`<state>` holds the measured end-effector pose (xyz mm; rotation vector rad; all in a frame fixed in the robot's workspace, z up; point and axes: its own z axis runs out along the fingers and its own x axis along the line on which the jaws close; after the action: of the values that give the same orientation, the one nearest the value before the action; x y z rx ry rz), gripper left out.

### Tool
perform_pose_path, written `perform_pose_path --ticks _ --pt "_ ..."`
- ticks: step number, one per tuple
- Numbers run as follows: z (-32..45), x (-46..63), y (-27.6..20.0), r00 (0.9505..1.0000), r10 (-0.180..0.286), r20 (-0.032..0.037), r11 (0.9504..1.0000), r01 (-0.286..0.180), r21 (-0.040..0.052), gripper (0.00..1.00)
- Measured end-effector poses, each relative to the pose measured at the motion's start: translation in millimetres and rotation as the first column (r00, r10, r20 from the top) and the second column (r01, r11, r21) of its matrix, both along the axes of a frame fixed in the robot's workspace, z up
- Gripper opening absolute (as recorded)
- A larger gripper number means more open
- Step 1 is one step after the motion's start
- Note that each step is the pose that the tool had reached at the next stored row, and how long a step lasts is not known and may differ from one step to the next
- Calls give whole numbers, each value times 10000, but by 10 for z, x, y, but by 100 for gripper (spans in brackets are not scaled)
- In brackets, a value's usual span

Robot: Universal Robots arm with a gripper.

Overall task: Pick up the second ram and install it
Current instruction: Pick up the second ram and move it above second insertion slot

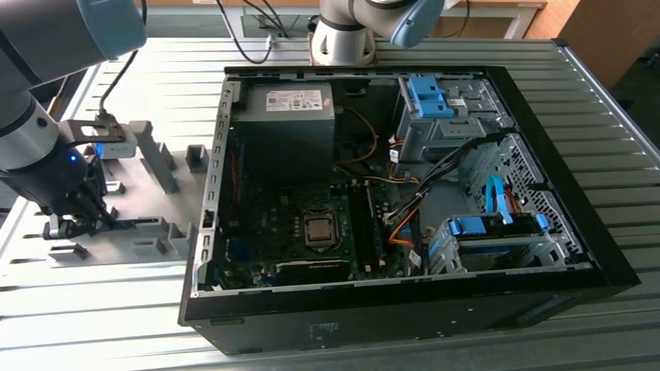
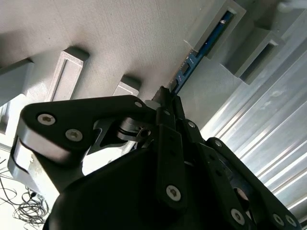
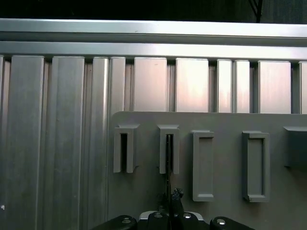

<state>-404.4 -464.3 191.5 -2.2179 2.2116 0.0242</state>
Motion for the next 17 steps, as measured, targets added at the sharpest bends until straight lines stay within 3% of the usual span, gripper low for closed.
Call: perform_pose_path --ticks 10,17 --pt "3 0 0 10000 -7 2 10000 7 1 14" --pt "74 0 0 10000 -7 0 10000 7 -1 14"
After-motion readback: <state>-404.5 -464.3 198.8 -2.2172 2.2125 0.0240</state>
